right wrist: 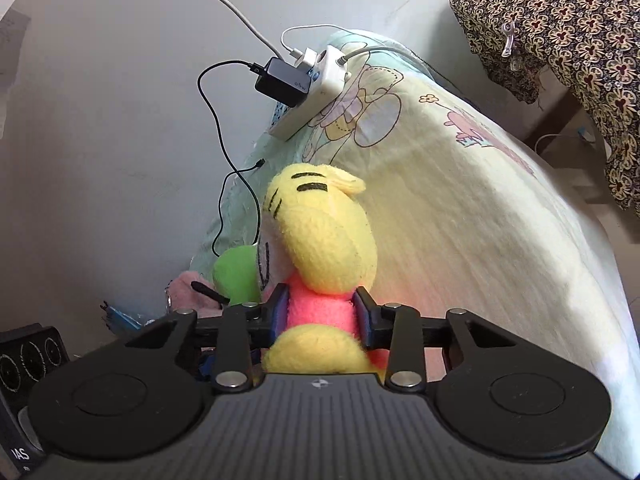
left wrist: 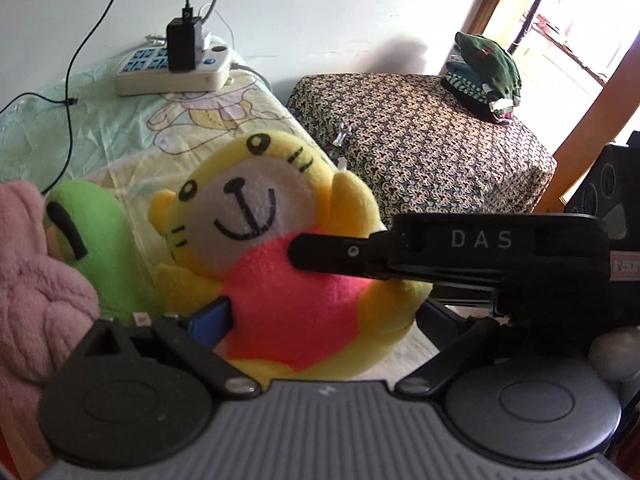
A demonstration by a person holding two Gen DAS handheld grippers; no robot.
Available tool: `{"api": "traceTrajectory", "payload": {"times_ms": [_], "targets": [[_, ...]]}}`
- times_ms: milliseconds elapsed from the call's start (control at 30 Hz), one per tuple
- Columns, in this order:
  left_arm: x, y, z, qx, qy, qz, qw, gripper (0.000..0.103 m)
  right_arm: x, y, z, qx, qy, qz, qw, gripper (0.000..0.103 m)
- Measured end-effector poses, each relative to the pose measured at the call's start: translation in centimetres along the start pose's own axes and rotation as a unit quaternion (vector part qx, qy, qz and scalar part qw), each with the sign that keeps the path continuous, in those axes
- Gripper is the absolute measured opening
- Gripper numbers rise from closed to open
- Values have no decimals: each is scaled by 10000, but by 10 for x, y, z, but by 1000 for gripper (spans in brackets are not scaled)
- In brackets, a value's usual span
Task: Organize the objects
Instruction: 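Grasp the yellow tiger plush with the right gripper and lift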
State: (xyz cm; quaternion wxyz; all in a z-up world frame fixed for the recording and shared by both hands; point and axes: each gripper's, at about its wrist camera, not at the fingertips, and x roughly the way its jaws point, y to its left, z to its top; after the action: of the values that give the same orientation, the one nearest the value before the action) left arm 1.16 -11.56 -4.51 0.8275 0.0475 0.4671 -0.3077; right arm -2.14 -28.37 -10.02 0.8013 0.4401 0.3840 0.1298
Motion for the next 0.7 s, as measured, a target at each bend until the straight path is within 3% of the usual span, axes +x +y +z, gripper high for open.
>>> {"api": "traceTrajectory", "payload": {"times_ms": [200,333,500,700], "targets": [[-23,-40,-20,753,-146,1,9971,91,-25,3,-30,31,-11,-76,10000,37],[-28,-52,-37,949,-99,8,9954,88,-38,1,-48,64,-63,-159,9998,37],[-49,-52,-65,921,-180,-187,9954,83,-49,-2,-67,186,-64,-207,9996,34],[-69,-31,-90,391,-211,-368,9983,89,-52,4,-82,163,19,-213,9996,32]]}}
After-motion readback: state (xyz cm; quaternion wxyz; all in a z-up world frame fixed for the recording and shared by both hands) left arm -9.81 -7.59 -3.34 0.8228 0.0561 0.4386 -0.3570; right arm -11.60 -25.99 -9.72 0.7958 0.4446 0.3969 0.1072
